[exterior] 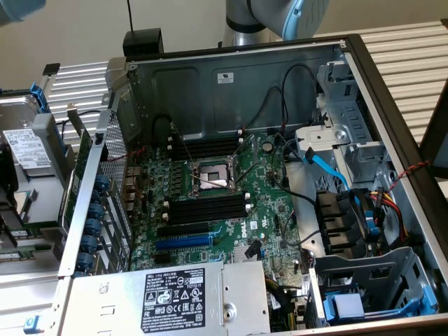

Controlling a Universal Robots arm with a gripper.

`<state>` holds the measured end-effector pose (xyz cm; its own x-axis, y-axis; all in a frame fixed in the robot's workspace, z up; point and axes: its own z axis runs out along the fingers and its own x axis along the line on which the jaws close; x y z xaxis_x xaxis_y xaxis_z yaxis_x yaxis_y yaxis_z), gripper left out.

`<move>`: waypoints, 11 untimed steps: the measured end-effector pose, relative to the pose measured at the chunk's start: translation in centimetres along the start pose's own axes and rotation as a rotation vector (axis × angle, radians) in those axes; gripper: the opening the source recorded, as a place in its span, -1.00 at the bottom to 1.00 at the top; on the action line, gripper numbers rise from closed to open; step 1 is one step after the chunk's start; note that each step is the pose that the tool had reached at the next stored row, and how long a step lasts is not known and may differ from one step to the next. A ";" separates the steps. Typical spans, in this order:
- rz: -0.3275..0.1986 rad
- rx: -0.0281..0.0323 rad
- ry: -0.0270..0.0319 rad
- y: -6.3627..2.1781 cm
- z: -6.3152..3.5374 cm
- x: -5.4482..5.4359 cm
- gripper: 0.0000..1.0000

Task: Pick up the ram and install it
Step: 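Pick up the ram and move it above insertion slot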

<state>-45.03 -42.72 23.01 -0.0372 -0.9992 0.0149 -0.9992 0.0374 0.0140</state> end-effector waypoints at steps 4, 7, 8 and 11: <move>0.000 -0.0008 0.0001 0.10 0.59 0.0 -0.27; 0.000 -0.0007 0.0000 0.17 1.13 0.0 -0.27; 0.000 -0.0010 0.0001 0.20 1.26 0.0 -0.27; 0.000 -0.0009 -0.0001 0.34 1.58 0.0 -0.27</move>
<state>-45.39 -42.78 21.44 -0.0373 -0.9992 0.0149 -0.9992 0.0375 0.0149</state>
